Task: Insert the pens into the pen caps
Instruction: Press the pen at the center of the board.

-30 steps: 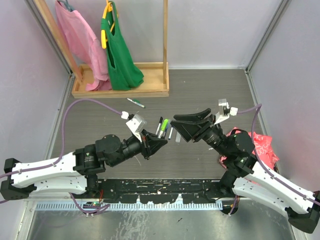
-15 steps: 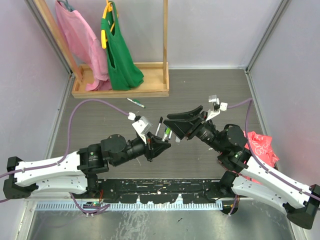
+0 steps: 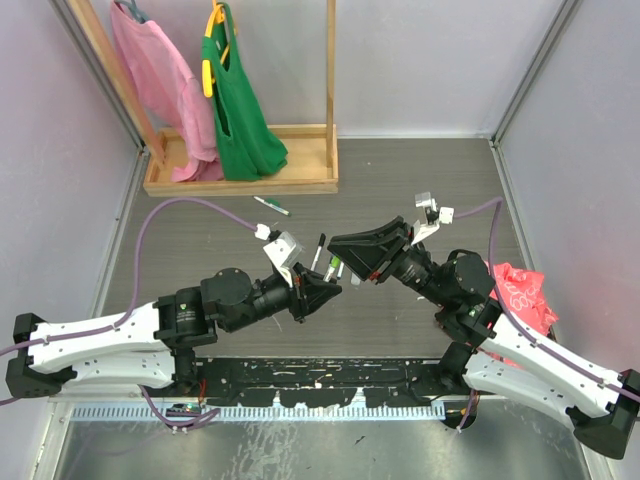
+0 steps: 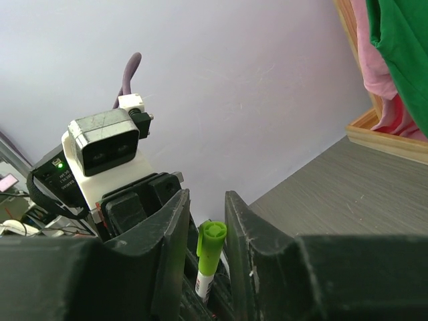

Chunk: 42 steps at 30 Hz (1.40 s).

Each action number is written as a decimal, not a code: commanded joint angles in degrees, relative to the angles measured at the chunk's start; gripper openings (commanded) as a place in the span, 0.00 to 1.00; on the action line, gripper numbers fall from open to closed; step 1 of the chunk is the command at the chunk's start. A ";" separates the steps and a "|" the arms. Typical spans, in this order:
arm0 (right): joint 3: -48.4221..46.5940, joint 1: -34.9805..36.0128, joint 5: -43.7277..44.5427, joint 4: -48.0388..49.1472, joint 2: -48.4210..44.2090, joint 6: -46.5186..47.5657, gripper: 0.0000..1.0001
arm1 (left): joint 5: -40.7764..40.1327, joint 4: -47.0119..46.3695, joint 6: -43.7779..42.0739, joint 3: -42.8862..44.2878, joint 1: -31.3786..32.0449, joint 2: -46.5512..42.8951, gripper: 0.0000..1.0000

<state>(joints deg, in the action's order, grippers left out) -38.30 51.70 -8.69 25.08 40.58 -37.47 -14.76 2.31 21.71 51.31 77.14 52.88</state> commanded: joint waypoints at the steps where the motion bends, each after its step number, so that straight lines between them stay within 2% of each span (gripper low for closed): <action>1: 0.20 0.32 -0.99 3.39 -1.25 -0.91 0.32 | -0.80 -3.35 0.57 2.14 -0.13 -0.36 0.00; 5: 0.90 0.33 -1.13 3.80 -1.13 -1.17 0.26 | -0.76 -3.82 0.61 2.23 -0.15 -0.33 0.00; 12: 0.39 0.33 -4.18 2.41 1.18 0.60 0.00 | -2.11 -4.86 0.80 2.48 -0.11 -0.56 0.00; 17: 0.20 0.50 -6.89 0.76 2.04 1.37 0.00 | -6.05 -7.63 1.47 1.26 -0.09 -2.48 0.00; 21: 0.24 3.05 -5.31 -2.92 2.52 3.03 0.00 | -7.26 -8.13 0.34 2.78 -0.14 -2.66 0.00; 27: 2.70 13.05 4.23 -4.72 3.05 5.71 0.00 | -6.77 -9.43 -1.82 5.56 -0.14 -1.60 0.00; 37: 9.53 21.58 12.77 -5.25 1.96 4.05 0.00 | -6.28 -12.43 -4.40 7.66 -0.15 -2.86 0.00; 42: 12.66 28.19 20.49 -4.44 3.85 5.49 0.00 | -7.16 -12.57 -5.94 8.81 -0.15 -3.19 0.00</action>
<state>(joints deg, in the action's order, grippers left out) -31.24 72.12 17.12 32.91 40.38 -31.42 -14.70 8.40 18.02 52.27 78.76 52.01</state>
